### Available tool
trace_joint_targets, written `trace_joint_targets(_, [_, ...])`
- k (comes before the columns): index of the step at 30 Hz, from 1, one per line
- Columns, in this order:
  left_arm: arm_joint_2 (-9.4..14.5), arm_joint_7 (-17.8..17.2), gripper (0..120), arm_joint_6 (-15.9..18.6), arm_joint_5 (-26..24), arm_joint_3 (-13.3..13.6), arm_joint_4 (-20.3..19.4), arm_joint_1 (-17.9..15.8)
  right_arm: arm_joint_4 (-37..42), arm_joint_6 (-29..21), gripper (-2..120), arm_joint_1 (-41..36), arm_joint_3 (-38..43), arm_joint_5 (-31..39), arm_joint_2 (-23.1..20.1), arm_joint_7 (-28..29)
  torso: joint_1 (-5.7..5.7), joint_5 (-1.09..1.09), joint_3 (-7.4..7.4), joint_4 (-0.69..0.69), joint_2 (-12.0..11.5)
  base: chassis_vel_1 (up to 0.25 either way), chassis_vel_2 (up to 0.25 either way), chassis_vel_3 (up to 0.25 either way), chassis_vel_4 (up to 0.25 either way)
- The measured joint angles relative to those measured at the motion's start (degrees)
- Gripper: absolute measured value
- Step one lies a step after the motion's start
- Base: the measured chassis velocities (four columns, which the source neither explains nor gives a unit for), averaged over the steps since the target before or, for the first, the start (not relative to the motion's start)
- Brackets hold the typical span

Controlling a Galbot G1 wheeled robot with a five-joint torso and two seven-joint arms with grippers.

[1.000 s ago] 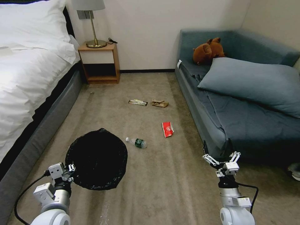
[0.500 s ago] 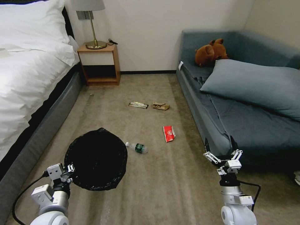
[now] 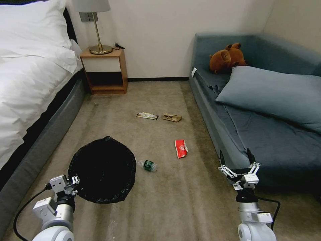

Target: Pick up the trash bin, then pick up the garbage on the floor and place it into the trash bin.

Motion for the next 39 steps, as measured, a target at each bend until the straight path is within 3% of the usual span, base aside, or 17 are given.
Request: trace_joint_targets(39, [-0.37, 0.45, 1, -1.46, -1.11, -1.3, -1.68, 1.78, 2.74, 0.1, 100, -2.06, 0.65, -0.63, -0.48, 0.25, 0.0, 0.0, 0.0, 0.0, 0.0, -0.081, 0.08, 0.083, -0.082])
